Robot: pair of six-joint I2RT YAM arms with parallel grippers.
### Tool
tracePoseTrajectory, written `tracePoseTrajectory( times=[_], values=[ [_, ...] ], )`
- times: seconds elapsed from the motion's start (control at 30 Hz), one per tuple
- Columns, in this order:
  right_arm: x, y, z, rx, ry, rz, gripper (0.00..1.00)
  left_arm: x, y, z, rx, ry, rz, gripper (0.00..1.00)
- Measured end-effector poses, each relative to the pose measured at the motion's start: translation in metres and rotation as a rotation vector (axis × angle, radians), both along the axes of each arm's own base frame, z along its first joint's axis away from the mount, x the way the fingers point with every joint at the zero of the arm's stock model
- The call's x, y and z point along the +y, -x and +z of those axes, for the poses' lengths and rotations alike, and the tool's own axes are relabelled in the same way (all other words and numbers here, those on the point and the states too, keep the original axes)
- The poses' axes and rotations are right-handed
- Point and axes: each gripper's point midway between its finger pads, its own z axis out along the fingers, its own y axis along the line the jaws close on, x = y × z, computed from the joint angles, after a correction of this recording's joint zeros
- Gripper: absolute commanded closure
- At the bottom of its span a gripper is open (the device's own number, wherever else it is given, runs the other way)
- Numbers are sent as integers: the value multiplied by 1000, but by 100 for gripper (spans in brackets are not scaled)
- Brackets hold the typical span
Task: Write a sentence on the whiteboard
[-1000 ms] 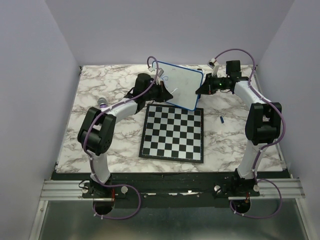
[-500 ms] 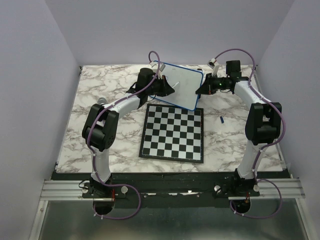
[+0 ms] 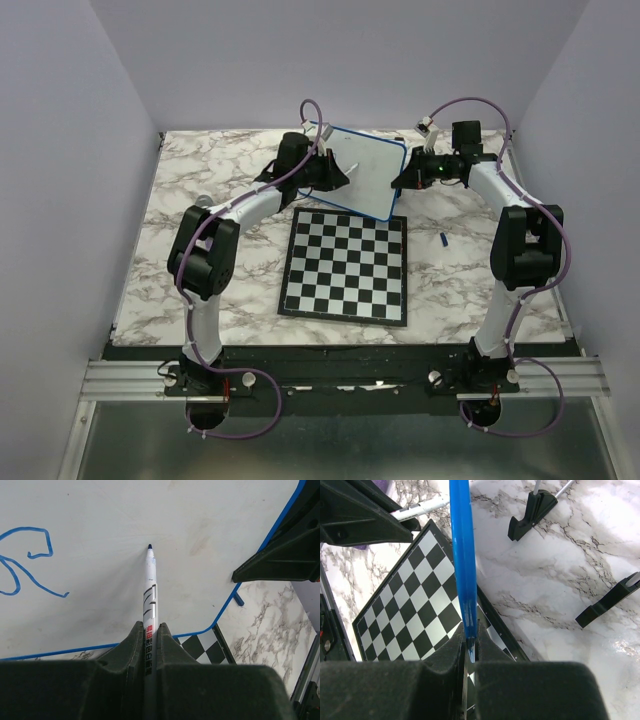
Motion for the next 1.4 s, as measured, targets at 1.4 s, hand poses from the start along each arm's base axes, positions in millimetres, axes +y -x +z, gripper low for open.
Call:
tracePoseTrajectory(
  times=[1.4],
  values=[
    [0,0,-2,4,0,-1,100,18,-13,-4,33,-25,37,100]
  ],
)
